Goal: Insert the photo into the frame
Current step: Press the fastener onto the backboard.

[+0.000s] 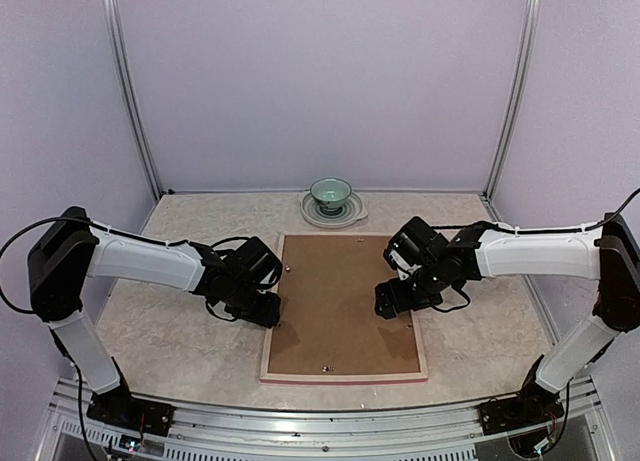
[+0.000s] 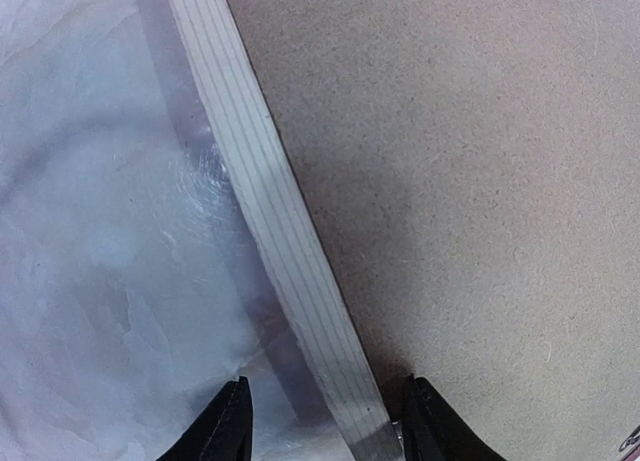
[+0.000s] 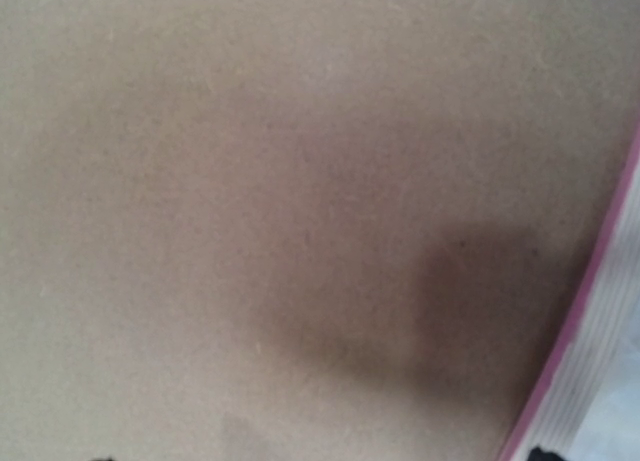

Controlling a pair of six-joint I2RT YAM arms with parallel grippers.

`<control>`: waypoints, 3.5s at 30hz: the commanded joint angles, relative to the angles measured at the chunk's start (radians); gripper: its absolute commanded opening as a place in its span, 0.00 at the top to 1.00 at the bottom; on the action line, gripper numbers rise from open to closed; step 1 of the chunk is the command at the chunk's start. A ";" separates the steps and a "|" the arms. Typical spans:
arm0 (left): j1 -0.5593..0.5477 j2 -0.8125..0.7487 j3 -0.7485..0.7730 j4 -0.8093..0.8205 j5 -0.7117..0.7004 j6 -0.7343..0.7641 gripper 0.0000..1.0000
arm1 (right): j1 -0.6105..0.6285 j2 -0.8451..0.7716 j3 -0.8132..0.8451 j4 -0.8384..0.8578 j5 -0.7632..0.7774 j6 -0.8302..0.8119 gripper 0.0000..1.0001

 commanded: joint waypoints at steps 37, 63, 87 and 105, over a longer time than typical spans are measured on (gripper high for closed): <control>0.133 0.060 0.251 -0.014 -0.056 0.048 0.30 | 0.002 -0.027 -0.021 -0.003 0.025 0.003 0.09; 0.248 0.318 0.412 0.059 0.087 0.034 0.32 | 0.002 -0.017 -0.030 0.007 0.026 -0.001 0.06; 0.260 0.339 0.410 0.060 0.103 0.024 0.43 | 0.002 0.001 -0.017 0.007 0.021 -0.012 0.06; 0.269 0.377 0.383 0.061 0.120 0.011 0.58 | 0.002 -0.011 -0.040 0.019 0.014 0.003 0.05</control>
